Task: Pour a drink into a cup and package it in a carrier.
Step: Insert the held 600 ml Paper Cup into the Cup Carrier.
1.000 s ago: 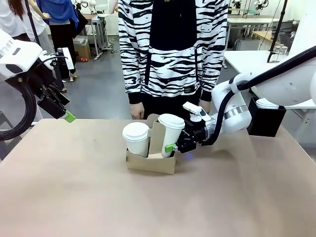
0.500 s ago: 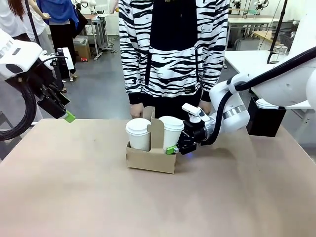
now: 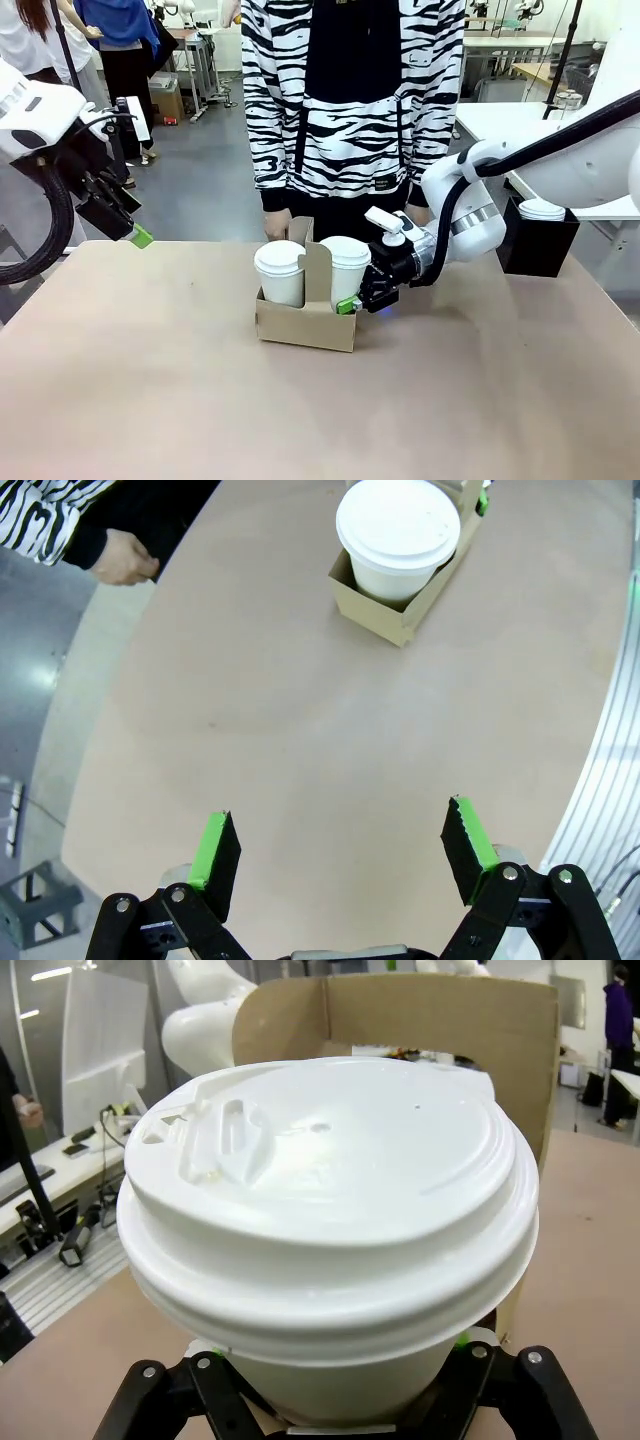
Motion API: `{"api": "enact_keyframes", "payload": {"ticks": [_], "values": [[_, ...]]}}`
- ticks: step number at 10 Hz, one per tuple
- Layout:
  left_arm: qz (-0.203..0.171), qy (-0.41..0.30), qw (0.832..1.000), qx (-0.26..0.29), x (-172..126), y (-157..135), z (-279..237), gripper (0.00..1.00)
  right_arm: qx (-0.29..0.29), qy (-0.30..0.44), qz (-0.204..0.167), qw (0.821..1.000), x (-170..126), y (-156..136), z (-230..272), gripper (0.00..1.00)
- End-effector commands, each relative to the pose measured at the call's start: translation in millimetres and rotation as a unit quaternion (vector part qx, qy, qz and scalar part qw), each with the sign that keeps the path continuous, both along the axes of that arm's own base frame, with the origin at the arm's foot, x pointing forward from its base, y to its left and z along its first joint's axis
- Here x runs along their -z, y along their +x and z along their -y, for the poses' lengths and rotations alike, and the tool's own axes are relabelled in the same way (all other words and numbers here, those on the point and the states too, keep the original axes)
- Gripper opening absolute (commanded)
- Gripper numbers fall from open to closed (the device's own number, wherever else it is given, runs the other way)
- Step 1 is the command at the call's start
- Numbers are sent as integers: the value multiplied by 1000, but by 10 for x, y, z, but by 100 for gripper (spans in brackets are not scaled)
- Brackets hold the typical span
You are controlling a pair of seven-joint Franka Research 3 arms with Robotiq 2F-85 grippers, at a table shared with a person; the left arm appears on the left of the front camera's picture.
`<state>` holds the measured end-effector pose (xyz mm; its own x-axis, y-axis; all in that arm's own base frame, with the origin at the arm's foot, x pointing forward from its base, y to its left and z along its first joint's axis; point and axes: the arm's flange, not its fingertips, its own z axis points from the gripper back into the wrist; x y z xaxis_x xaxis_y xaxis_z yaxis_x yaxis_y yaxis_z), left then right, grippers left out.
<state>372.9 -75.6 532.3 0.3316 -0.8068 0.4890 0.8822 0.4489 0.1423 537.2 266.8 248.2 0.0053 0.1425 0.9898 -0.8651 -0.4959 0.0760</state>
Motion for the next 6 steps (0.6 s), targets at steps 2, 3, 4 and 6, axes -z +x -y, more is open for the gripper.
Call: {"api": "enact_keyframes", "payload": {"ticks": [2, 3, 4, 6], "values": [[-5, 4, 1000, -3, -37, 8, 4, 100, 8, -37, 9, 999, -104, -31, 22, 100], [-5, 4, 1000, -3, -37, 8, 4, 100, 12, -41, 11, 999, -131, -22, 51, 100], [-5, 4, 1000, -3, -37, 8, 4, 100, 15, -43, 12, 999, -157, -14, 89, 100], [-5, 4, 1000, -3, -37, 8, 4, 100, 22, -48, 20, 998, -227, 8, 232, 100]]}}
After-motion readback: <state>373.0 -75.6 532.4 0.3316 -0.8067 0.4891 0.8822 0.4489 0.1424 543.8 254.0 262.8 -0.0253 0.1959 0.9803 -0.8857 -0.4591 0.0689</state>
